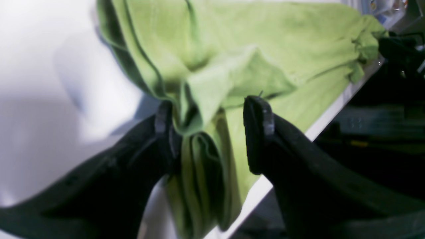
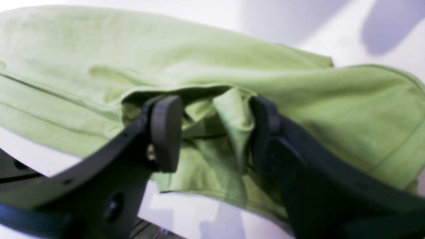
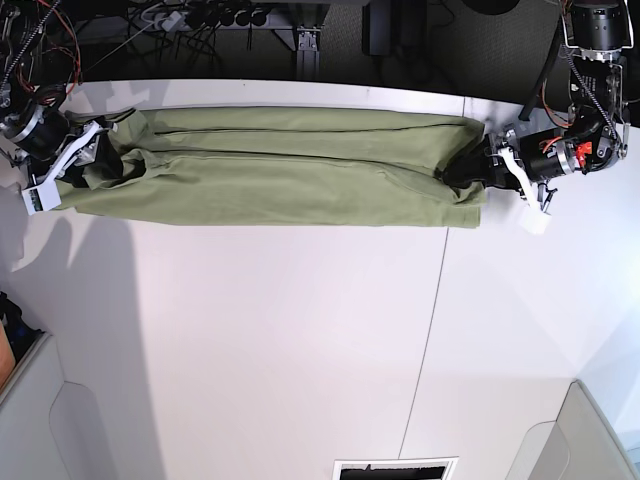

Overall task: Layout the t-shirt on the table in an organized manner, then fold the t-shirt properly
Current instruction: 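Fold the shirt end with the left gripper toward the right gripper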

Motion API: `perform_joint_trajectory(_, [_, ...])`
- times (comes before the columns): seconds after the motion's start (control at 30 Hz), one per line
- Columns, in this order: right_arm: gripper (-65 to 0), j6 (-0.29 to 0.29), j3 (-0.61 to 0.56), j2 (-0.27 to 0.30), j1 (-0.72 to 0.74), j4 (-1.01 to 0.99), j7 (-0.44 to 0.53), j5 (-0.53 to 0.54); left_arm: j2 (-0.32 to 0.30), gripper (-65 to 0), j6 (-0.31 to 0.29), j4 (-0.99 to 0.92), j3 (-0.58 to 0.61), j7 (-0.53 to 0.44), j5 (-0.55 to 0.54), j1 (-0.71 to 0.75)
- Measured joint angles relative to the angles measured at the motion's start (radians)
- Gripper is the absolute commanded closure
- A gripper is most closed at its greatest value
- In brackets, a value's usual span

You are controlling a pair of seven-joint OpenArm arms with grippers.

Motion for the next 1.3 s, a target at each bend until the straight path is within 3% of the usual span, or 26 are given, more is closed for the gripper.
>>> perform_joint_trajectory(0.07, [-31.4, 0.000, 0.000, 0.000, 0.000, 0.000, 0.000, 0.000, 0.019, -25.6, 0.000, 0.000, 0.000, -0.047, 0.035, 0.000])
perform_joint_trajectory(0.2, [-31.4, 0.000, 0.000, 0.000, 0.000, 0.000, 0.000, 0.000, 0.062, -0.2, 0.000, 0.000, -0.002, -0.162, 0.167, -0.003])
perform_joint_trajectory(0.37, [-31.4, 0.000, 0.000, 0.000, 0.000, 0.000, 0.003, 0.000, 0.075, 0.0, 0.000, 0.000, 0.000, -0.266, 0.192, -0.003])
perform_joint_trajectory(0.67, [-31.4, 0.000, 0.000, 0.000, 0.000, 0.000, 0.010, 0.018, 0.053, 0.0, 0.001, -0.001, -0.130, -0.269, 0.316, -0.065])
perform_joint_trajectory(0.77, [-31.4, 0.000, 0.000, 0.000, 0.000, 0.000, 0.010, 0.023, 0.012, 0.0, 0.001, 0.018, -0.128, -0.260, 0.319, -0.062])
perform_joint_trajectory(0.9, [-31.4, 0.000, 0.000, 0.000, 0.000, 0.000, 0.010, 0.023, -0.010, 0.0, 0.005, 0.140, -0.116, -0.177, 0.271, -0.040])
perform_joint_trajectory(1.1, [-31.4, 0.000, 0.000, -0.058, 0.002, 0.000, 0.035, -0.006, -0.006, 0.0, 0.002, 0.424, 0.125, -0.146, 0.261, 0.007])
perform_joint_trajectory(1.3, [-31.4, 0.000, 0.000, -0.129, 0.003, 0.000, 0.056, -0.047, 0.087, 0.0, 0.076, 0.493, 0.400, -0.176, 0.449, -0.058])
